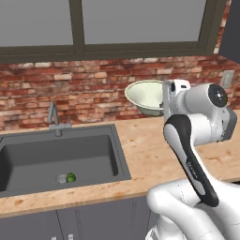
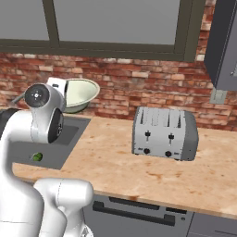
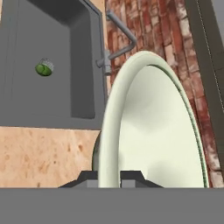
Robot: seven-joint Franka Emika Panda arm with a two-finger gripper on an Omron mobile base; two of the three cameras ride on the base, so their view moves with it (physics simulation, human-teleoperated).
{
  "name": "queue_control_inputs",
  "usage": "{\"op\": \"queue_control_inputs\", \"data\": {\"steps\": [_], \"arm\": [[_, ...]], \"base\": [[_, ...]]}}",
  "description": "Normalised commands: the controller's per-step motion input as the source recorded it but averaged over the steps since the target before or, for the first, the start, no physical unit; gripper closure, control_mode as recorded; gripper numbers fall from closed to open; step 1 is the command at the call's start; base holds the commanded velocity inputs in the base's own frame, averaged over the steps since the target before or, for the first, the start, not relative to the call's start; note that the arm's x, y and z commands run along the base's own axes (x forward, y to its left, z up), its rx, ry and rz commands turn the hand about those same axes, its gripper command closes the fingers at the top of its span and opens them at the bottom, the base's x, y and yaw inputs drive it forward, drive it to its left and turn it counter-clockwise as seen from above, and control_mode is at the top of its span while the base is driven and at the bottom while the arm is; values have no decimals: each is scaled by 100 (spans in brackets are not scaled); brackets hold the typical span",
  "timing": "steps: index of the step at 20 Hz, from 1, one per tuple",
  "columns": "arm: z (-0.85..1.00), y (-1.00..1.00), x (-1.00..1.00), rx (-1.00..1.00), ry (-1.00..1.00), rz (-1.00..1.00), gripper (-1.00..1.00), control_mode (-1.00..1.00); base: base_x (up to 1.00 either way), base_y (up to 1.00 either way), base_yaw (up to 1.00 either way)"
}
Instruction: Clear the mugs and bowl far away from the sink.
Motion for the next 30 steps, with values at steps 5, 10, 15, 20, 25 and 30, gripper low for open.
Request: {"op": "queue_control_inputs", "data": {"steps": [5,10,15,20,25,30], "arm": [[15,0,-36,0,-3,9,100,-100],[0,0,-16,0,-1,1,100,100],[0,0,0,0,0,0,100,100],[0,0,0,0,0,0,100,100],[0,0,0,0,0,0,100,100],[0,0,0,0,0,0,100,100]], "base": [[0,0,0],[-63,2,2],[-43,27,27],[-47,99,68],[-17,74,94],[-5,53,100]]}}
